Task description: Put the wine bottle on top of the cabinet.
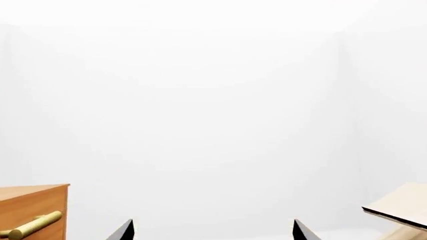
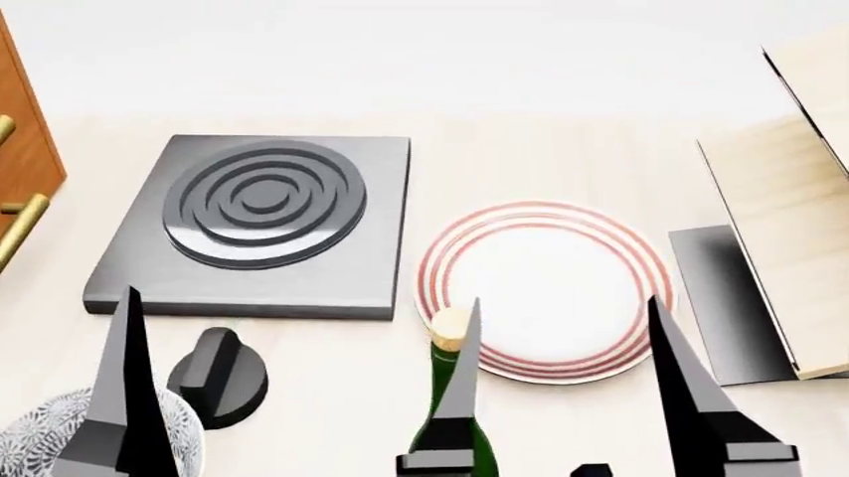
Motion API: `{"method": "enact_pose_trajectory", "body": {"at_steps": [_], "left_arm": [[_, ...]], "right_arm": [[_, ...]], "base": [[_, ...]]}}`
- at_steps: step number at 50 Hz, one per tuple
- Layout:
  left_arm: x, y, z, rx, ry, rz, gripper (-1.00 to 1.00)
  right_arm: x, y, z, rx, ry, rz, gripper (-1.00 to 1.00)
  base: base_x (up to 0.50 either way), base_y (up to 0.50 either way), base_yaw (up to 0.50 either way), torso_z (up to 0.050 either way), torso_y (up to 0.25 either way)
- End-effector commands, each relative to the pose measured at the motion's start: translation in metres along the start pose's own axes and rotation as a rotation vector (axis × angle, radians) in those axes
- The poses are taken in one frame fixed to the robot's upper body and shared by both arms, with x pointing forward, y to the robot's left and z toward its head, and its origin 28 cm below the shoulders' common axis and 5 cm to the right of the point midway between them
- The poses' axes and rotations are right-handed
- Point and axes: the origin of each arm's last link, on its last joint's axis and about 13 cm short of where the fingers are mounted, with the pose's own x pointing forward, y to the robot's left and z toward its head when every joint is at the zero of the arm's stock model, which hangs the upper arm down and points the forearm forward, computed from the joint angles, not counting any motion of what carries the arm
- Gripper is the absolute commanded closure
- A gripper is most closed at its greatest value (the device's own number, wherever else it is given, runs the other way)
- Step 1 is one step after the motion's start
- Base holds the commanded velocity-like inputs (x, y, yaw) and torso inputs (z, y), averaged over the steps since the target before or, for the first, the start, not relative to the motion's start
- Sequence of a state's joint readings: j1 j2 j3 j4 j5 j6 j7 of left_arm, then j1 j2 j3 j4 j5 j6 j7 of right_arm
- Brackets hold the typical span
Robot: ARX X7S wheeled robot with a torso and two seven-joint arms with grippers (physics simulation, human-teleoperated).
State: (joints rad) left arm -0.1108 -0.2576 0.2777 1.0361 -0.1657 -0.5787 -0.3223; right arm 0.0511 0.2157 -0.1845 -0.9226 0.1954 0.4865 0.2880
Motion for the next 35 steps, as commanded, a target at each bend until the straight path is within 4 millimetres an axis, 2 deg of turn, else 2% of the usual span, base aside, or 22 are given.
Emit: {"method": "enact_pose_trajectory", "body": {"at_steps": [1, 12, 35], "left_arm": [[-0.0002, 0.0001, -0.0001, 0.001, 0.000, 0.000, -1.00], [-0.0004, 0.0002, 0.0000, -0.002, -0.003, -0.002, -1.00], [-0.0010, -0.0008, 0.0013, 0.002, -0.004, -0.006, -1.00]], "right_arm": [[-0.0002, -0.0007, 0.0000, 0.005, -0.013, -0.004, -1.00], [-0.0009, 0.0002, -0.0028, -0.033, 0.006, 0.008, -1.00], [-0.0016, 0.0009, -0.0014, -0.048, 0.009, 0.025, -1.00]], "base": [[0.00, 0.00, 0.00, 0.000, 0.000], [0.00, 0.01, 0.00, 0.000, 0.000], [0.00, 0.50, 0.00, 0.000, 0.000]]}}
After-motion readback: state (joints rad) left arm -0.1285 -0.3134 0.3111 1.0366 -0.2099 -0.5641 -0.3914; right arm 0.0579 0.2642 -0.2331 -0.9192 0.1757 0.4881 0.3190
